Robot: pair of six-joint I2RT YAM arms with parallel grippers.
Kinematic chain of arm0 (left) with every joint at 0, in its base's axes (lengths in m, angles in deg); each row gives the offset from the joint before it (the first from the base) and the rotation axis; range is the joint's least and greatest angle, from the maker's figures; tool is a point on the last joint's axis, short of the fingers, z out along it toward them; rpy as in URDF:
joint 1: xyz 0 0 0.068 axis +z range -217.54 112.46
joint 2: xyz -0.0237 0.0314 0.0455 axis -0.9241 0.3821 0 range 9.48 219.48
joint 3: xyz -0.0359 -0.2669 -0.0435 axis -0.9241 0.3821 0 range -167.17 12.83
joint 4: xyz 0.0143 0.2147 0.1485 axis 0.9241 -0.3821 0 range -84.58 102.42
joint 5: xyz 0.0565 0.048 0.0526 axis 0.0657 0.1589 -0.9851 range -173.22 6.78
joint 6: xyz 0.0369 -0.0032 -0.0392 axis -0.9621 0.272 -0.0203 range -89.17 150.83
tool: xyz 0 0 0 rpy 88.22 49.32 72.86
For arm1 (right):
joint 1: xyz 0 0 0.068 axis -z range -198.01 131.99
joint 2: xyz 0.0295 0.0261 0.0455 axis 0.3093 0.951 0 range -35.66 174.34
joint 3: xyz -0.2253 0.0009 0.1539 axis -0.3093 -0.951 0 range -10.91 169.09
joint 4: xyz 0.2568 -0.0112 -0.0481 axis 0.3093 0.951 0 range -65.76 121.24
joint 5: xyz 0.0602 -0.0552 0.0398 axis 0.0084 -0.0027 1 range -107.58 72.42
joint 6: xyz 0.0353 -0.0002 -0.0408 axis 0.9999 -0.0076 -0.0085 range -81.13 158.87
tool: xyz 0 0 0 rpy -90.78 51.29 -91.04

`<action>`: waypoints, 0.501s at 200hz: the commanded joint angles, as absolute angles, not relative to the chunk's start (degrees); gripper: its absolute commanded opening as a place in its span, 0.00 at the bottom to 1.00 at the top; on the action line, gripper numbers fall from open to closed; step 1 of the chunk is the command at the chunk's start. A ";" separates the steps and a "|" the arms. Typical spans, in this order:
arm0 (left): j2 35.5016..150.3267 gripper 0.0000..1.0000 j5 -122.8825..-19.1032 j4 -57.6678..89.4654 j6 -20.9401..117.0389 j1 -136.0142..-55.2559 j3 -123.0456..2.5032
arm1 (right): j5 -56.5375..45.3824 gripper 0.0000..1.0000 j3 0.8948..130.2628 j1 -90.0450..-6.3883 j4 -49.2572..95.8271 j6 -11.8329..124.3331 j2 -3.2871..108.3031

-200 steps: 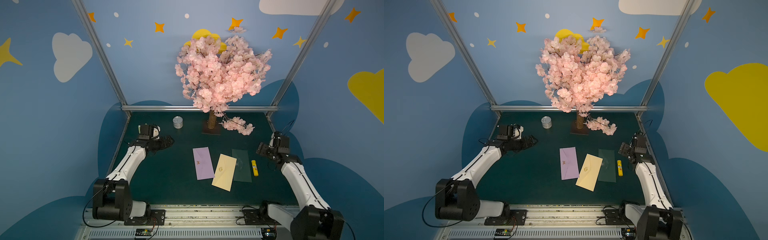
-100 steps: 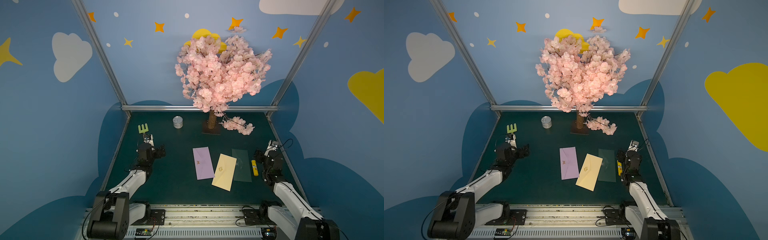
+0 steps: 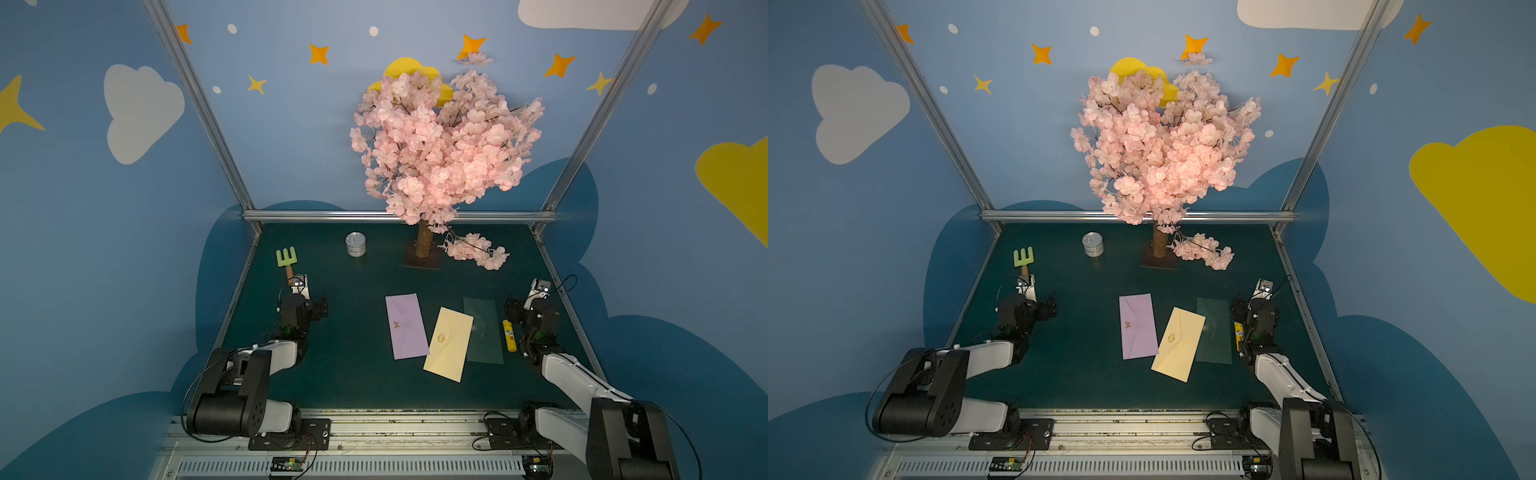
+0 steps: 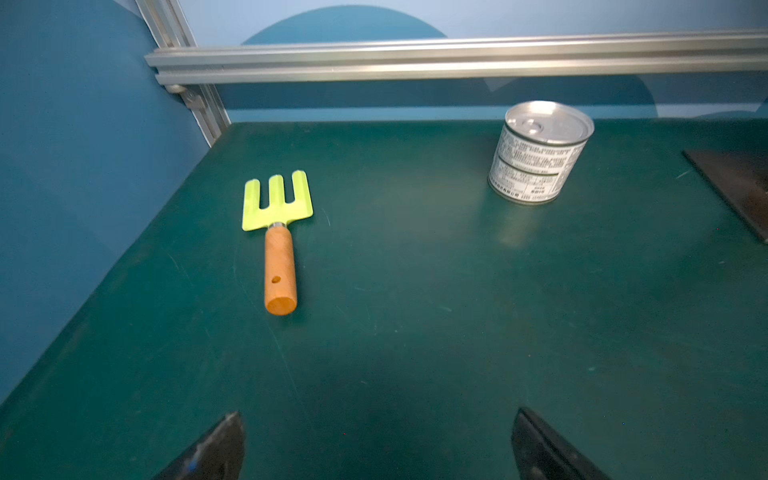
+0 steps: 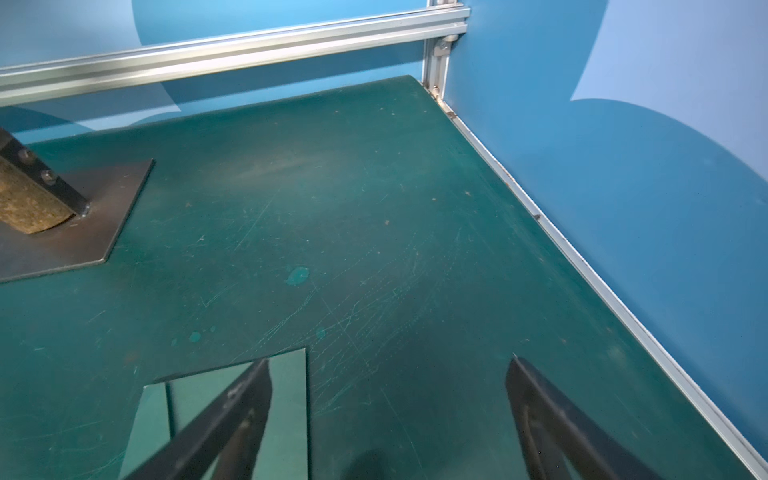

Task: Seal the envelope with a glue stick
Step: Reset both arms

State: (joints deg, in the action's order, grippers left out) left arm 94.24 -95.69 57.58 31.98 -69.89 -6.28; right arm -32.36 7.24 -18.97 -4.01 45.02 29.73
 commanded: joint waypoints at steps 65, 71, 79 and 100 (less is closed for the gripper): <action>99.12 1.00 -97.19 65.42 33.37 -68.90 -8.16 | -24.38 0.96 11.21 -20.00 -23.08 41.16 50.91; 99.83 1.00 -97.22 67.16 33.04 -68.86 -7.84 | -24.59 0.96 12.94 -20.12 -17.72 41.10 49.53; 100.19 1.00 -97.14 68.60 32.68 -68.91 -7.46 | -24.88 0.96 14.74 -20.12 -11.95 41.30 48.42; 99.84 1.00 -97.07 67.79 32.96 -68.84 -7.53 | -24.82 0.96 13.32 -20.27 -17.13 40.16 49.20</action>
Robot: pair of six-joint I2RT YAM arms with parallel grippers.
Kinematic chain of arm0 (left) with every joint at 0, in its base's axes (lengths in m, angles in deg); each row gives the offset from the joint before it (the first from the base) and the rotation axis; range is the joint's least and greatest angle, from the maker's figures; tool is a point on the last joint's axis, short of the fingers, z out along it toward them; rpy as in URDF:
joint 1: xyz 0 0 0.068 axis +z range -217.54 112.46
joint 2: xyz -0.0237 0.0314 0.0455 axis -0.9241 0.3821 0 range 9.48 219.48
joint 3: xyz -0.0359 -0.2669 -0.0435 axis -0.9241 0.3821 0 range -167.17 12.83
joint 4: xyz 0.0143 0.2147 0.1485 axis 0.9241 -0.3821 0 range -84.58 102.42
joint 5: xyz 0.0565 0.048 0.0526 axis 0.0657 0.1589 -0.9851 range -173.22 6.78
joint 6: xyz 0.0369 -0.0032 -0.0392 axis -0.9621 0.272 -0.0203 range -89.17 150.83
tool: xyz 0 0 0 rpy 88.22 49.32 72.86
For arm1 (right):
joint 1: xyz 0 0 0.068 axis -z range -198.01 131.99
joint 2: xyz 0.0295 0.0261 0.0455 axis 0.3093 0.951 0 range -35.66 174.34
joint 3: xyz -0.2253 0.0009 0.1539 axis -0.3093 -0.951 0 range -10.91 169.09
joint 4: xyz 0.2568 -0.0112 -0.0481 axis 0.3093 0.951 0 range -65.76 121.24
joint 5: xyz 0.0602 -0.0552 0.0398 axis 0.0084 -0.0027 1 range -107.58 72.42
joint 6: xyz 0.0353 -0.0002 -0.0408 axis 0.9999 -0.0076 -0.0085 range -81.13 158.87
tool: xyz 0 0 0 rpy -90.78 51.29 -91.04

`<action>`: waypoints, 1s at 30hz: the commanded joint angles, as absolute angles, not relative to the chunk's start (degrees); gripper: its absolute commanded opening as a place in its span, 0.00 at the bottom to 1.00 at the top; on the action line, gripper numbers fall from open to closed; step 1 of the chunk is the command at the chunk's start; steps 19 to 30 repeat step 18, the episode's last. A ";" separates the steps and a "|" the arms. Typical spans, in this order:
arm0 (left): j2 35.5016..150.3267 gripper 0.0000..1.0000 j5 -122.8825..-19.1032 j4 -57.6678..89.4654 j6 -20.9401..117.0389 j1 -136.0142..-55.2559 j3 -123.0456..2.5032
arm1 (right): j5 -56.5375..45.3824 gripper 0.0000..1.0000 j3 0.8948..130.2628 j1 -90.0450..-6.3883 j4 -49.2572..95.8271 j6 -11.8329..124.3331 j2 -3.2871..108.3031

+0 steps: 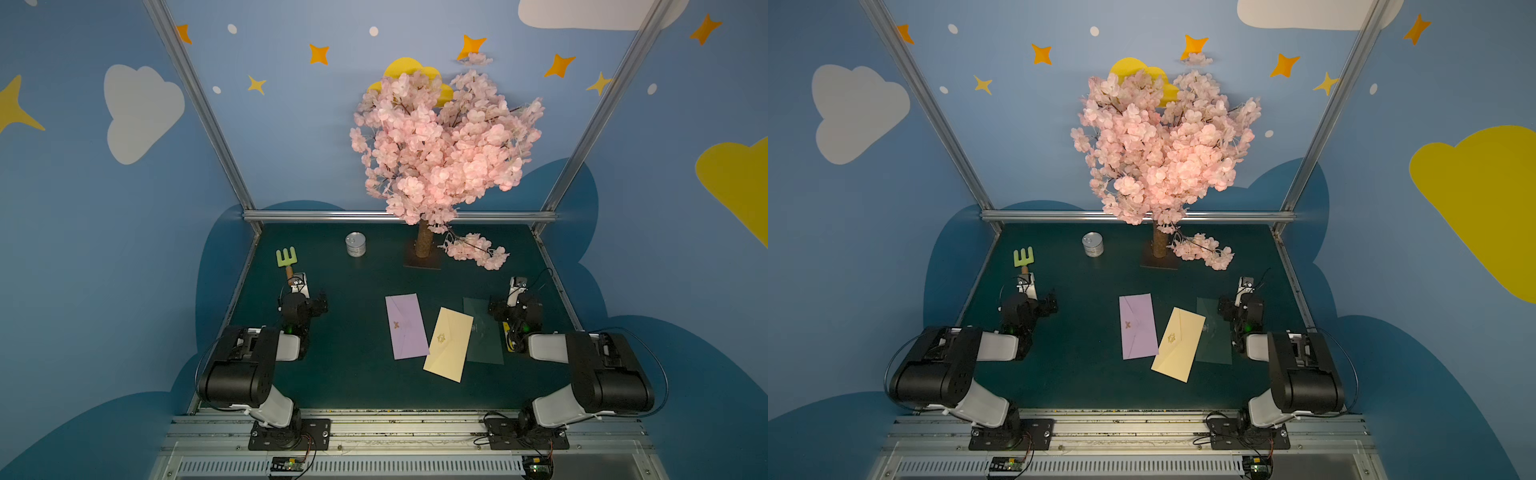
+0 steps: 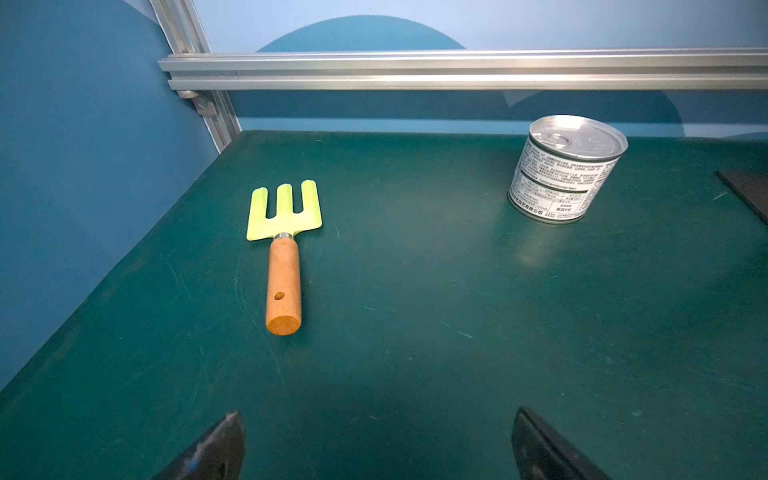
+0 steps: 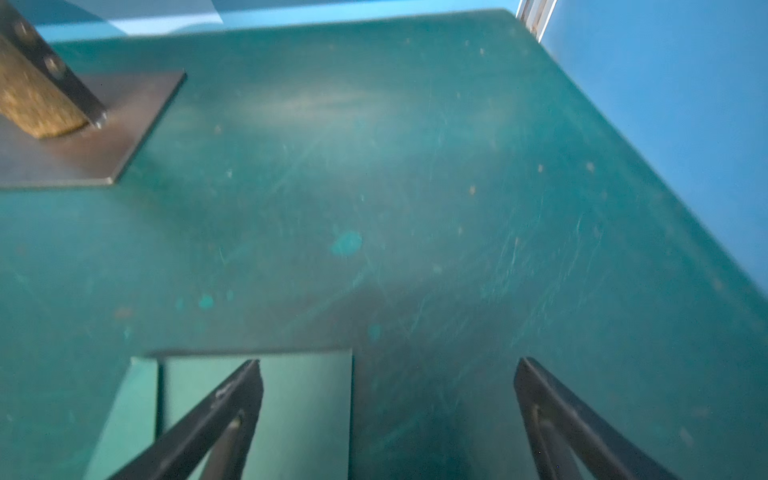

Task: Seal the envelope with a glue stick
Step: Reset both arms

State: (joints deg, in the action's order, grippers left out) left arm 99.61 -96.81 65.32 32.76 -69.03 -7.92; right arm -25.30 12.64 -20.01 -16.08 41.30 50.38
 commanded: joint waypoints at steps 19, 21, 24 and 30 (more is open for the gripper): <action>99.92 1.00 -97.11 67.70 32.94 -68.86 -7.58 | -26.21 0.97 9.32 -20.83 -31.43 40.27 53.34; 99.92 1.00 -97.11 67.70 32.94 -68.86 -7.58 | -26.21 0.97 9.32 -20.83 -31.43 40.27 53.34; 99.92 1.00 -97.11 67.70 32.94 -68.86 -7.58 | -26.21 0.97 9.32 -20.83 -31.43 40.27 53.34; 99.92 1.00 -97.11 67.70 32.94 -68.86 -7.58 | -26.21 0.97 9.32 -20.83 -31.43 40.27 53.34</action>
